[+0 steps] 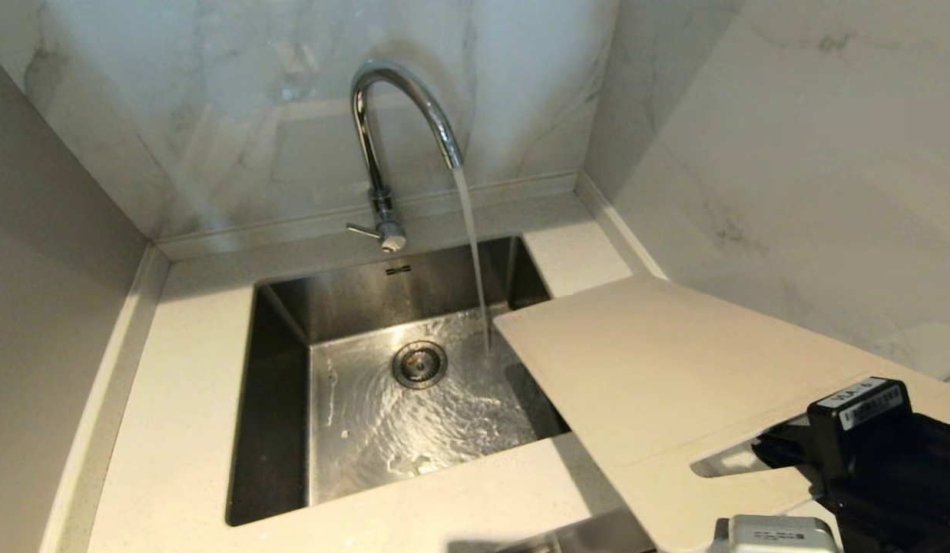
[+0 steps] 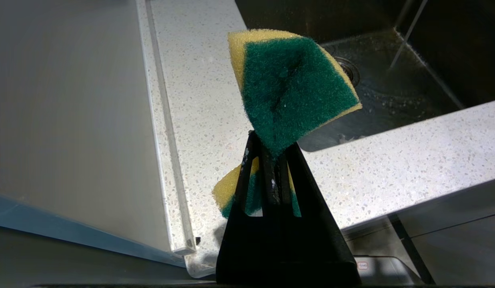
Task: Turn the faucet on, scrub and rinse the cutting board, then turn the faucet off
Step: Pick up the cutting board
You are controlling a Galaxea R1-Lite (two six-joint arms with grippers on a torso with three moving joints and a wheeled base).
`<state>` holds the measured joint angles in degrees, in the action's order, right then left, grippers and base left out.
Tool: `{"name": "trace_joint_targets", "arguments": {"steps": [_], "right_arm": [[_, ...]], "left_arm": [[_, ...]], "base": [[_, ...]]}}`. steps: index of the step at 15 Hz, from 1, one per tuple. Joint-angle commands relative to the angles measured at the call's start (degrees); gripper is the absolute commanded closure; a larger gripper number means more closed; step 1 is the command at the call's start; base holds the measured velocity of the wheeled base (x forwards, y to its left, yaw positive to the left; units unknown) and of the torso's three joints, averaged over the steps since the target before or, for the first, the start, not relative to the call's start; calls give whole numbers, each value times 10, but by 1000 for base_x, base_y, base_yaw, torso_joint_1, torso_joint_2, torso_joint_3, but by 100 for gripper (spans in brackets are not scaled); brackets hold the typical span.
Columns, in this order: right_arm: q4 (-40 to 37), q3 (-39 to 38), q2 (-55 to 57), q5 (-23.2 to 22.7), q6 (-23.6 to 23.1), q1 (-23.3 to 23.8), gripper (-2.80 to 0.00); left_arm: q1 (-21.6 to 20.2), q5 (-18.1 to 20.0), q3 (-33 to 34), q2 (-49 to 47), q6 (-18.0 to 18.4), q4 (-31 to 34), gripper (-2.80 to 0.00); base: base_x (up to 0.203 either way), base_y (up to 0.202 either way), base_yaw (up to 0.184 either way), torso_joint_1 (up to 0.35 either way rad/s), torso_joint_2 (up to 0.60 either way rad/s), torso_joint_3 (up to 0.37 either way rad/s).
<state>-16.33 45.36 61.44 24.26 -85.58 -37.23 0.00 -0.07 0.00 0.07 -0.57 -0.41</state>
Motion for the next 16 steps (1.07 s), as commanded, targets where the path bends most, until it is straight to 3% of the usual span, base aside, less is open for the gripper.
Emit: {"name": "trace_joint_targets", "arguments": {"steps": [1, 5, 16], "right_arm": [[-2, 7, -25, -13, -5, 0, 0], [-3, 19, -24, -43, -8, 0, 0], [-6, 13, -17, -42, -50, 1, 0]], "left_arm": [[0, 0, 1, 0, 0, 0, 0], [0, 0, 1, 1, 0, 0, 0], [0, 0, 1, 0, 0, 0, 0]], "base": [[0, 0, 0, 0, 0, 0], [0, 0, 0, 0, 0, 0], [0, 0, 0, 0, 0, 0]]}}
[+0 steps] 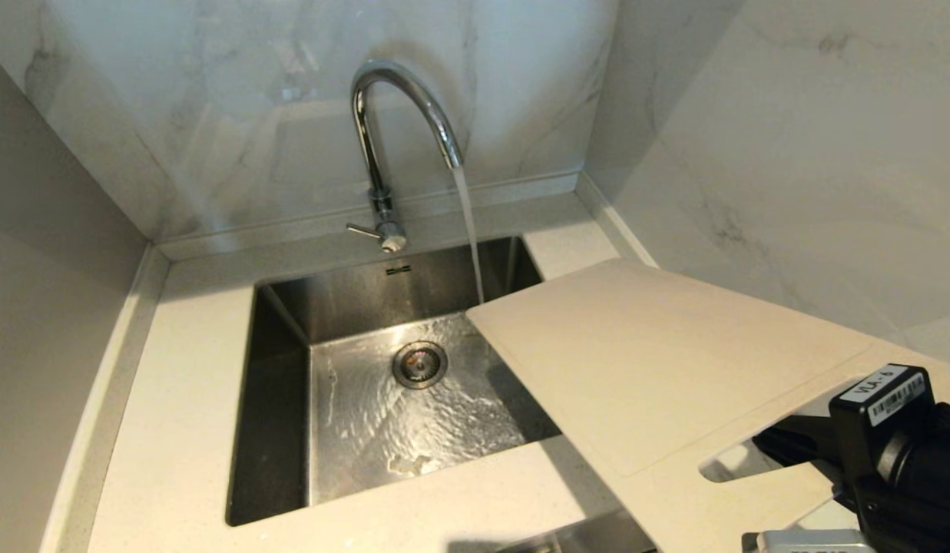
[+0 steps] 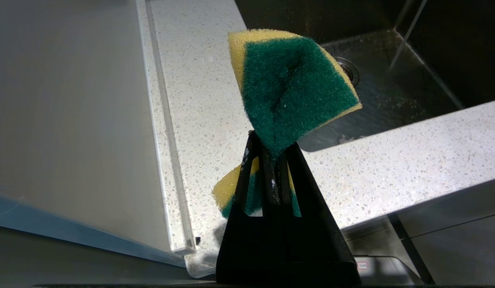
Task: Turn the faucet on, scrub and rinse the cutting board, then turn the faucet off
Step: Pick up the cutting board
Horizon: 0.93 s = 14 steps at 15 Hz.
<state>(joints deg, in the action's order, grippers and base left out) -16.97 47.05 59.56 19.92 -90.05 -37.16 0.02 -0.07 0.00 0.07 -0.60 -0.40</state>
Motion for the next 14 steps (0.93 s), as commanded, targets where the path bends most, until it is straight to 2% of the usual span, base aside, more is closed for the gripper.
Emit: {"name": "trace_joint_targets", "arguments": {"steps": [1, 3, 5, 8, 9, 11, 14], "right_arm": [[-1, -6, 2, 0, -6, 0, 0], [1, 1, 14, -4, -19, -1, 0], [2, 27, 36, -28, -57, 0, 0], [2, 54, 55, -53, -83, 1, 0], [2, 62, 56, -57, -124, 8, 0], [2, 72, 57, -103, -195, 51, 0], [2, 113, 81, -158, -261, 93, 0]], "left_arm": [[0, 0, 1, 1, 0, 0, 0], [0, 0, 1, 1, 0, 0, 0], [0, 0, 1, 1, -1, 0, 0], [0, 0, 1, 1, -1, 0, 0], [0, 0, 1, 0, -1, 0, 0], [0, 0, 1, 0, 0, 0, 0], [0, 0, 2, 0, -1, 0, 0]], "base": [[0, 0, 0, 0, 0, 0], [0, 0, 0, 0, 0, 0], [0, 0, 0, 0, 0, 0], [0, 0, 0, 0, 0, 0], [0, 0, 0, 0, 0, 0], [0, 0, 0, 0, 0, 0], [0, 0, 0, 0, 0, 0]]}}
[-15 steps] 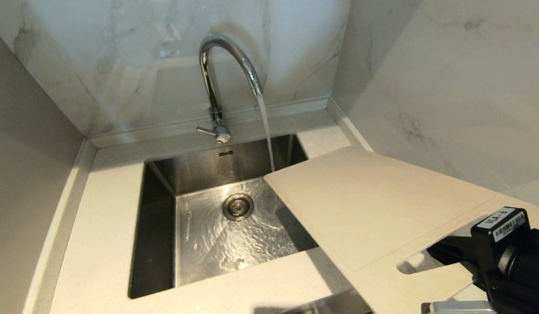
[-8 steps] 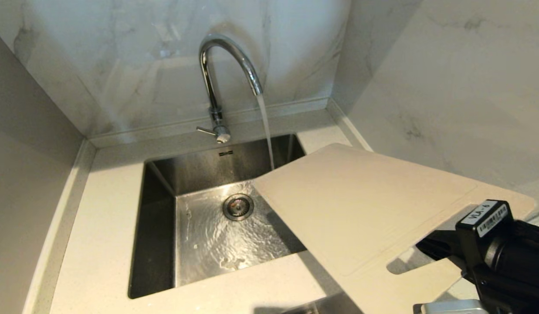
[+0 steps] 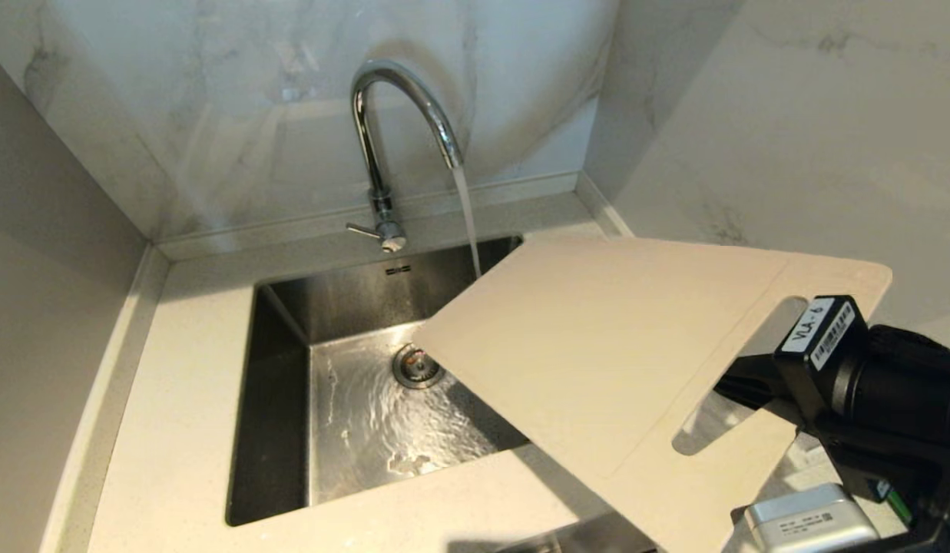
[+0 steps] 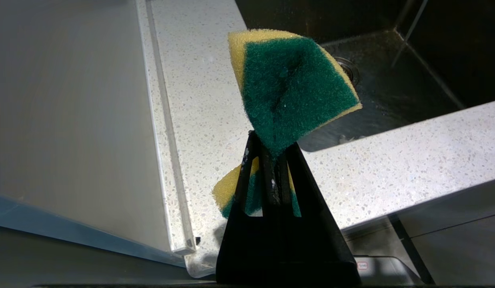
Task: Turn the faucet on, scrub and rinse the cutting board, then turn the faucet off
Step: Pick up the cutting board
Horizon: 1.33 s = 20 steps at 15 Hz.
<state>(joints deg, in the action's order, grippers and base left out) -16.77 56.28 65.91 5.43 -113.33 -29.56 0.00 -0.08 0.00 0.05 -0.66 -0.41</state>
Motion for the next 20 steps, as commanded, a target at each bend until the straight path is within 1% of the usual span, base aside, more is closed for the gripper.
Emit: {"name": "trace_joint_targets", "arguments": {"steps": [1, 3, 5, 6, 7, 9, 12, 15, 18, 20], "right_arm": [[-1, 33, 31, -29, -46, 23, 0], [-2, 51, 57, -63, -69, 28, 0], [-5, 65, 90, -142, -112, 40, 0], [-5, 69, 100, -170, -131, 49, 0], [-7, 70, 102, -180, -140, 52, 0], [-46, 78, 100, -199, -145, 51, 0], [-92, 115, 105, -208, -183, 51, 0], [-97, 123, 122, -232, -217, 51, 0], [-107, 130, 144, -236, -256, 51, 0], [-116, 161, 164, -236, -281, 51, 0]], "left_arm": [[0, 0, 1, 1, 0, 0, 0], [0, 0, 1, 0, 0, 0, 0], [0, 0, 1, 0, 0, 0, 0], [0, 0, 1, 1, 0, 0, 0], [0, 0, 1, 0, 0, 0, 0], [0, 0, 2, 1, 0, 0, 0], [0, 0, 2, 0, 0, 0, 0], [0, 0, 2, 0, 0, 0, 0], [0, 0, 1, 0, -1, 0, 0], [0, 0, 1, 1, -1, 0, 0]], "base": [[0, 0, 0, 0, 0, 0], [0, 0, 0, 0, 0, 0], [0, 0, 0, 0, 0, 0], [0, 0, 0, 0, 0, 0], [0, 0, 0, 0, 0, 0], [0, 0, 0, 0, 0, 0], [0, 0, 0, 0, 0, 0], [0, 0, 0, 0, 0, 0], [0, 0, 0, 0, 0, 0], [0, 0, 0, 0, 0, 0]]}}
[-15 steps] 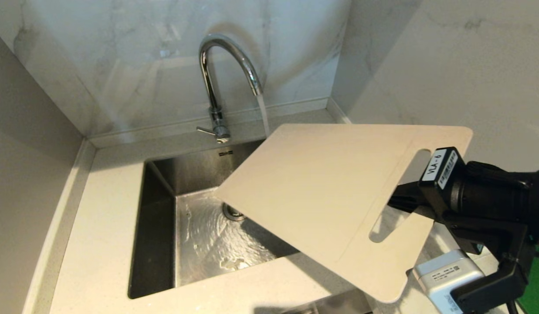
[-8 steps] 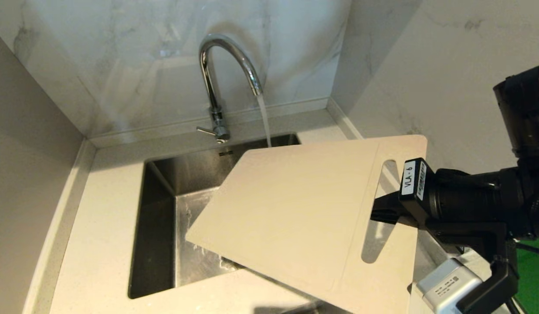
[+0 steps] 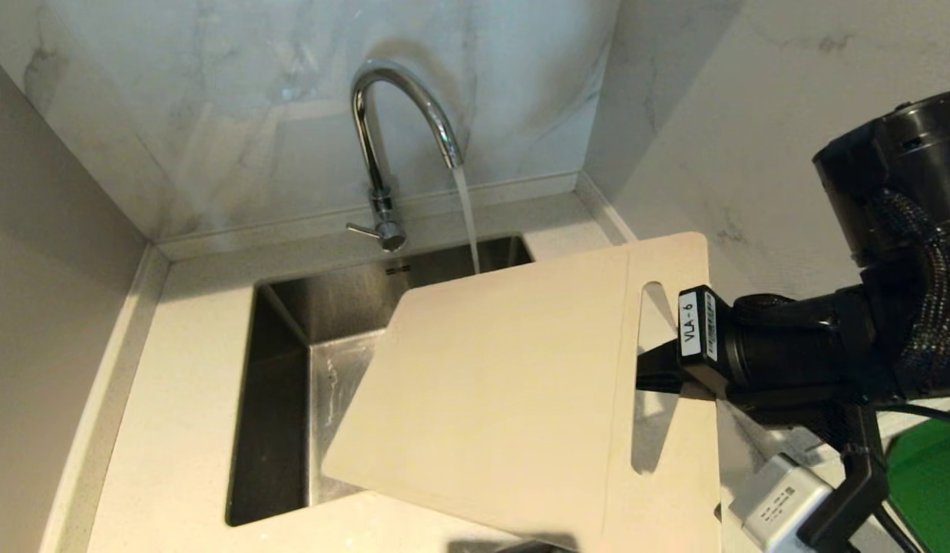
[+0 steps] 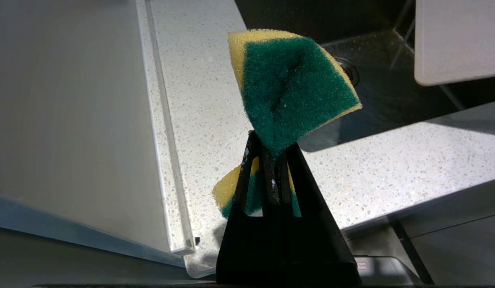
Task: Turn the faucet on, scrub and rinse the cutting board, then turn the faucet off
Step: Pick up the cutting board, then scrub the cutting board underwater
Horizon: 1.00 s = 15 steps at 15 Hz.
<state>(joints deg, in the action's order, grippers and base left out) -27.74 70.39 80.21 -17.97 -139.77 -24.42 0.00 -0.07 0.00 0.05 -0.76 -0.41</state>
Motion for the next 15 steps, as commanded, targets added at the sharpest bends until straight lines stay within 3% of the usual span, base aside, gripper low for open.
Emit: {"name": "trace_joint_targets", "arguments": {"steps": [1, 5, 11, 15], "right_arm": [[-22, 41, 29, -2, -28, 0, 0], [-88, 117, 73, 5, -108, 11, 0], [-93, 204, 137, 0, -179, 21, 0], [-90, 225, 173, -28, -184, 22, 0]], "left_arm": [[0, 0, 1, 0, 0, 0, 0], [0, 0, 2, 0, 0, 0, 0], [0, 0, 2, 0, 0, 0, 0], [0, 0, 2, 0, 0, -1, 0]], "base": [[0, 0, 0, 0, 0, 0], [0, 0, 0, 0, 0, 0], [0, 0, 0, 0, 0, 0], [0, 0, 0, 0, 0, 0]]}}
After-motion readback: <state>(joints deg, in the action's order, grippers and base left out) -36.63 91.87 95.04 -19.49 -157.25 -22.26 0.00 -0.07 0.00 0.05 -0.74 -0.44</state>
